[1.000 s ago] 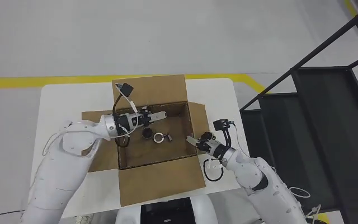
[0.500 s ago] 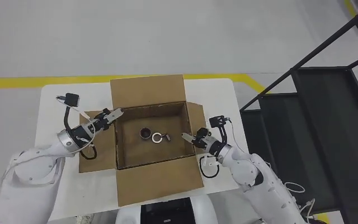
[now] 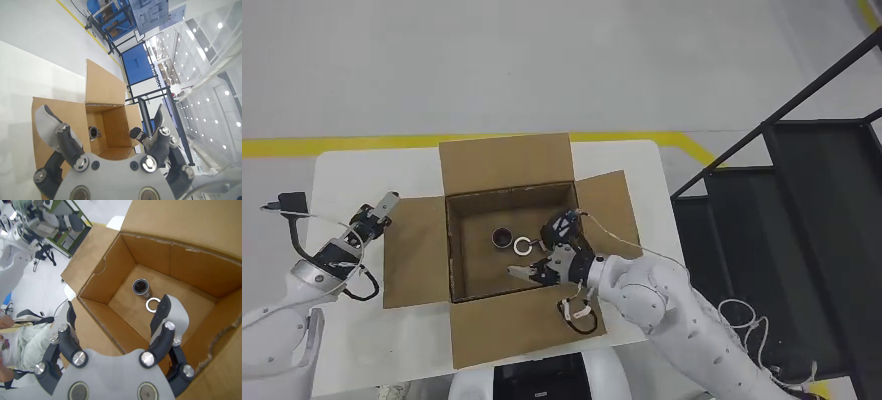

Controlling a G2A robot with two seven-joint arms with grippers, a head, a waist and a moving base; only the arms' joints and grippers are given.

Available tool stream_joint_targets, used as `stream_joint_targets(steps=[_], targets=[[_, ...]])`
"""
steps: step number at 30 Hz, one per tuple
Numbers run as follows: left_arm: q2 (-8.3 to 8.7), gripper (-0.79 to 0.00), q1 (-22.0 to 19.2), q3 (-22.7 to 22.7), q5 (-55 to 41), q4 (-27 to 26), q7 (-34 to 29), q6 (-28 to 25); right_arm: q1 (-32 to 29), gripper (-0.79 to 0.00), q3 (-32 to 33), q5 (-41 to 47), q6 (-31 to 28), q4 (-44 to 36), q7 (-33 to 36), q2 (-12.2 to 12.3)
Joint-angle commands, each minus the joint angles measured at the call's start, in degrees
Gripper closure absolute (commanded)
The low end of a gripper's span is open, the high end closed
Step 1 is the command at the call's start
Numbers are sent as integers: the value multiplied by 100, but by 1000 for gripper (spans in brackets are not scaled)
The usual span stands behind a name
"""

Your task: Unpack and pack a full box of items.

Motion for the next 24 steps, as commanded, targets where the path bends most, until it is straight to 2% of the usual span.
stream_joint_targets(steps=[1,6,11,24], targets=[[0,-785,-8,6,-3,2,-11,-1,433,-785,-581,-602,206,334,93,-112],[0,-785,-8,6,-3,2,-11,-1,1155,-785,-1592,-1482,655,957,160,-423],[0,-785,-8,6,-3,2,-11,-1,1572,-785,-2086,-1895,962,1396,79,-673],[0,-785,-8,6,-3,2,-11,-1,1572,-785,-2086,-1895,962,1396,79,-673]])
